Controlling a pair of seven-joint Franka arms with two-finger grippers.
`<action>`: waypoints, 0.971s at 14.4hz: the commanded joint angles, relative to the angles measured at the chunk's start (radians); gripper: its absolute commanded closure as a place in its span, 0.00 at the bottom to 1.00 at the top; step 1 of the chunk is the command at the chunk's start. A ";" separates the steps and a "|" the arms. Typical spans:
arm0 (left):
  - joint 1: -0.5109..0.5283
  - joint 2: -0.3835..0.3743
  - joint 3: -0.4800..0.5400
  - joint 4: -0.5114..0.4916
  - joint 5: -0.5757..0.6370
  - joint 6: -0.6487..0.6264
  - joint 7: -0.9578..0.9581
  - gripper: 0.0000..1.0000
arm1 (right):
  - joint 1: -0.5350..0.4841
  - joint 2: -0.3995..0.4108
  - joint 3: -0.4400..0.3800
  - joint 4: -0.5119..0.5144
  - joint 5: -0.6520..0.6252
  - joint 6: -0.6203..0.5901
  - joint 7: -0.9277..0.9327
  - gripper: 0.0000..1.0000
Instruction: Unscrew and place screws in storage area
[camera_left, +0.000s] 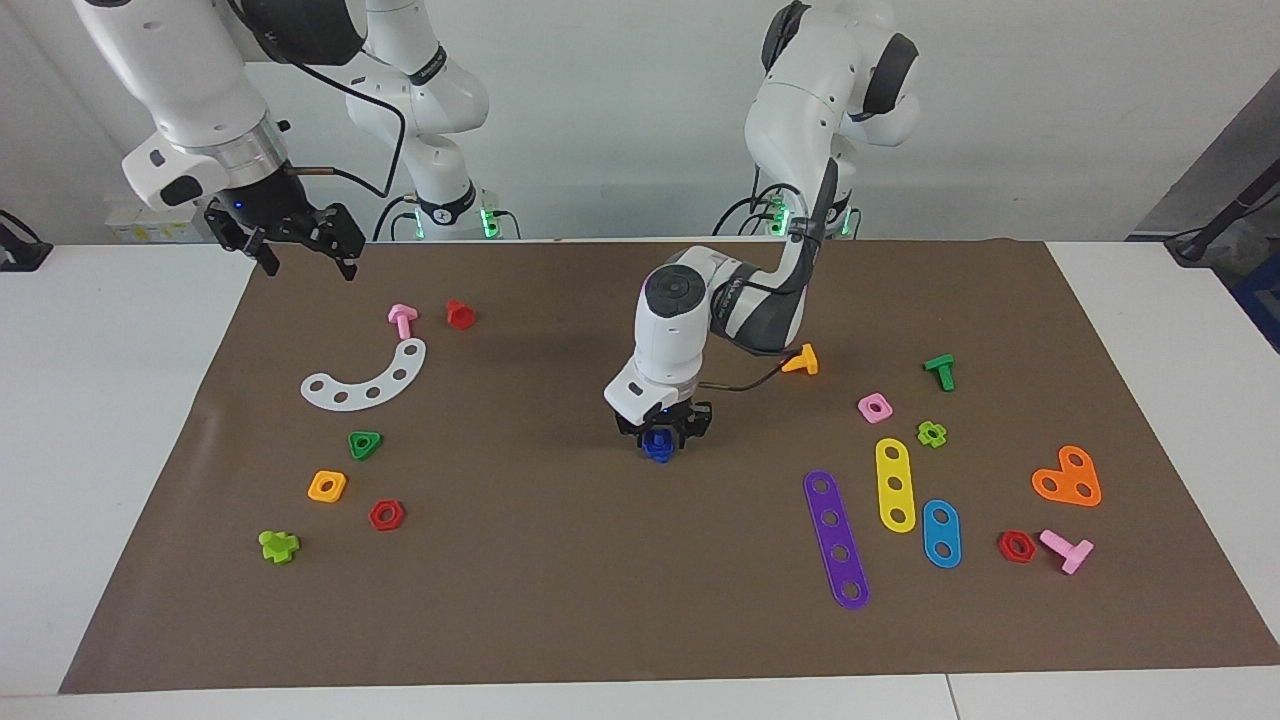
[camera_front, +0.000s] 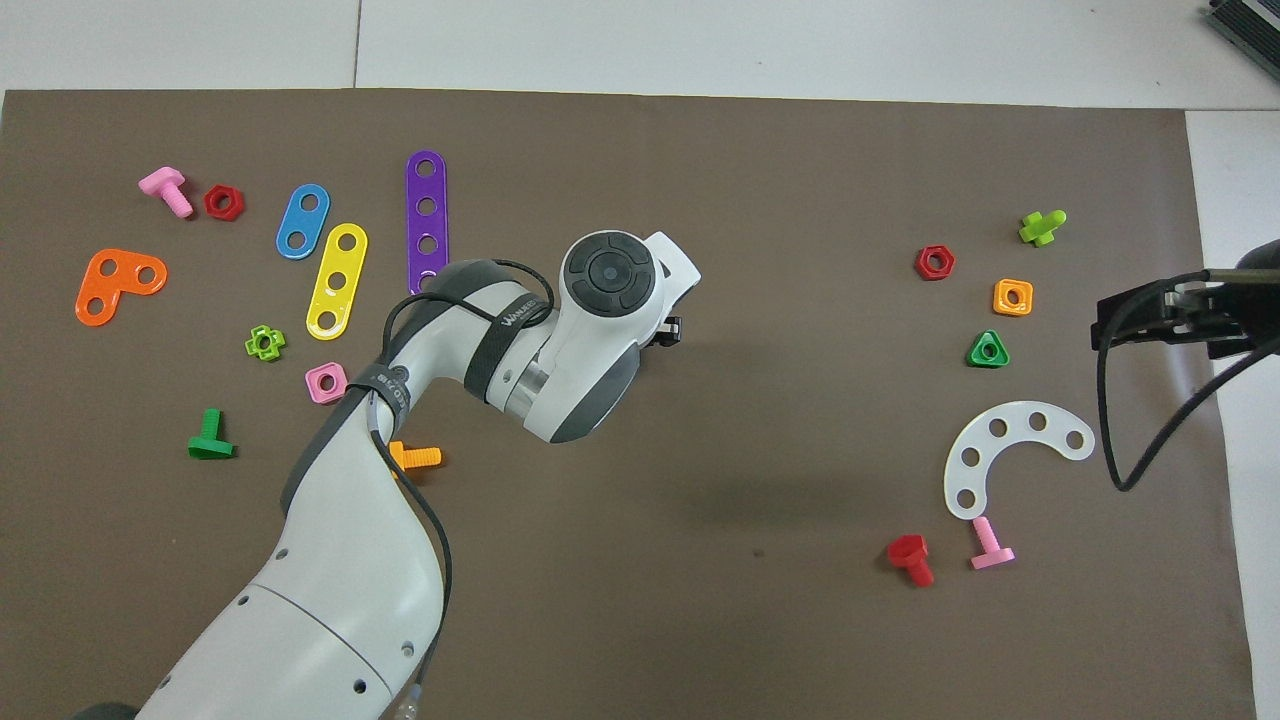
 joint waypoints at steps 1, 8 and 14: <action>0.008 -0.004 -0.004 0.005 -0.017 -0.020 0.021 0.39 | -0.005 -0.013 0.004 -0.012 0.005 -0.011 -0.023 0.00; 0.009 -0.004 -0.004 0.011 -0.038 -0.020 0.019 0.55 | -0.005 -0.014 0.004 -0.012 0.005 -0.011 -0.025 0.00; 0.013 0.008 -0.002 0.062 -0.077 -0.080 0.019 0.66 | -0.005 -0.013 0.004 -0.012 0.005 -0.011 -0.025 0.00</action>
